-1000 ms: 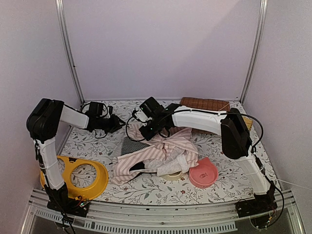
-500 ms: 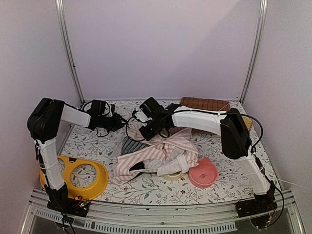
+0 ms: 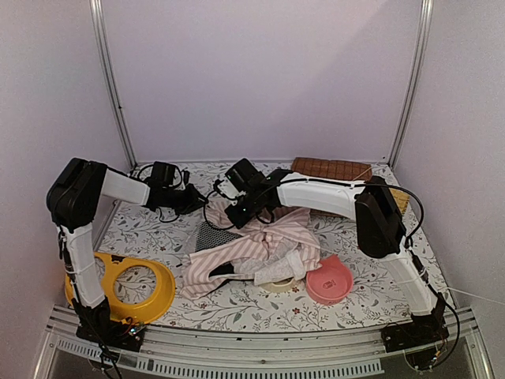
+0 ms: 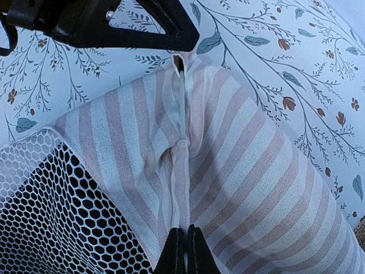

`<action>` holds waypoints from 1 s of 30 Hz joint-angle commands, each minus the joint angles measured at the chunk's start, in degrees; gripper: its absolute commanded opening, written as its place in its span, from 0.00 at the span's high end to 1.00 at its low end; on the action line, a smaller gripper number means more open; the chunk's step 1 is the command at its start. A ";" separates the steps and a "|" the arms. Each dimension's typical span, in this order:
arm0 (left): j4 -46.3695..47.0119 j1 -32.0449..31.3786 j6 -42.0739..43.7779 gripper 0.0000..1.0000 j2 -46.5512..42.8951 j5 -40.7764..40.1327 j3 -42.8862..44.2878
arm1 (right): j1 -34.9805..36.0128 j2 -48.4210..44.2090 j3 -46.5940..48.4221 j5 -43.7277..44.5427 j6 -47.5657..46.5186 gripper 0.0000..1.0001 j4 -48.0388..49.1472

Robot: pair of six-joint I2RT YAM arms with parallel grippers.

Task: Set up the pet tent
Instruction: Pick up the tent fabric from the tent.

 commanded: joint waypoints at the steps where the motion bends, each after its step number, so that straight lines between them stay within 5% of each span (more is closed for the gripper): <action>1: -0.78 -0.73 0.43 0.88 1.08 -0.17 1.56 | -0.18 1.44 0.99 0.53 0.66 1.00 -0.87; 8: -2.62 -1.35 2.58 0.89 1.03 -1.75 1.55 | -0.23 1.46 0.99 0.62 0.66 1.00 -0.61; 17: -5.37 -2.63 4.84 0.72 -1.94 -7.01 0.27 | -0.22 1.66 1.04 0.44 0.66 1.00 -0.24; 30: -3.54 -2.92 1.64 0.73 -1.66 -6.15 1.06 | -0.24 1.53 1.25 0.36 2.60 1.00 -0.13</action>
